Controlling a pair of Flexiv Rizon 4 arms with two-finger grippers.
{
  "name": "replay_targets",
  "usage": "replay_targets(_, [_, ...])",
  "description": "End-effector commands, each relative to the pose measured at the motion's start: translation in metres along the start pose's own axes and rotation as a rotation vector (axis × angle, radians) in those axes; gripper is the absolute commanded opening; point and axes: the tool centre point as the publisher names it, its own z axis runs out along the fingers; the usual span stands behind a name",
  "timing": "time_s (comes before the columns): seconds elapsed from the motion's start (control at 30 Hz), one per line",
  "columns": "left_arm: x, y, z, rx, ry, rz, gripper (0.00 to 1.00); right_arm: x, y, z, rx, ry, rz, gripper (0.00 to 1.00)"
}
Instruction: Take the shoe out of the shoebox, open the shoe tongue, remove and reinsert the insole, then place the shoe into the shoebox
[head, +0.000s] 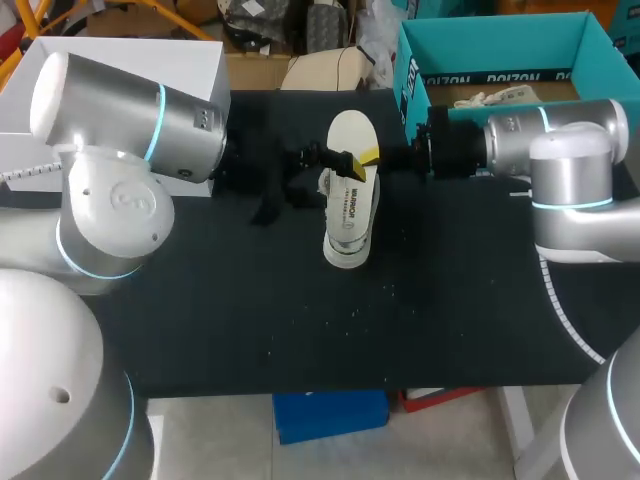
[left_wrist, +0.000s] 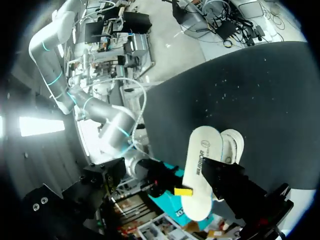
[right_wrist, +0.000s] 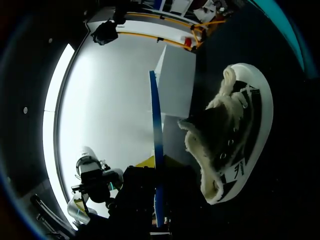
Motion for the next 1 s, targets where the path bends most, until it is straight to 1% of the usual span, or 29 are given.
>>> replay_targets(0.03, [-0.007,0.0,0.003,-0.085,1.058,0.136,1.0,-0.001,0.001,0.001,0.002,0.0,0.001,0.0])
replay_targets(0.17, [-0.011,0.0,0.0,-0.079,1.148,0.142,1.0,-0.001,0.001,0.001,0.002,0.0,0.001,0.0])
replay_targets(0.37, [-0.014,-0.005,0.003,-0.017,1.261,0.148,1.0,-0.001,0.001,0.001,0.002,0.0,0.001,0.0])
replay_targets(0.43, [-0.015,-0.008,0.005,0.013,1.229,0.139,1.0,-0.001,0.001,0.001,0.002,0.0,0.001,0.0])
replay_targets(0.5, [-0.015,-0.01,0.006,0.02,1.234,0.137,1.0,-0.001,0.001,0.001,0.002,0.0,0.001,0.0])
replay_targets(0.57, [-0.014,-0.012,0.006,0.039,1.191,0.127,1.0,-0.001,0.001,0.001,0.002,0.0,0.001,0.0])
replay_targets(0.83, [-0.014,-0.015,0.006,0.068,1.105,0.103,1.0,-0.001,0.001,0.001,0.002,0.0,0.001,0.0])
replay_targets(1.0, [-0.013,-0.015,0.006,0.074,1.085,0.098,1.0,-0.001,0.001,0.001,0.002,0.0,0.001,0.0])
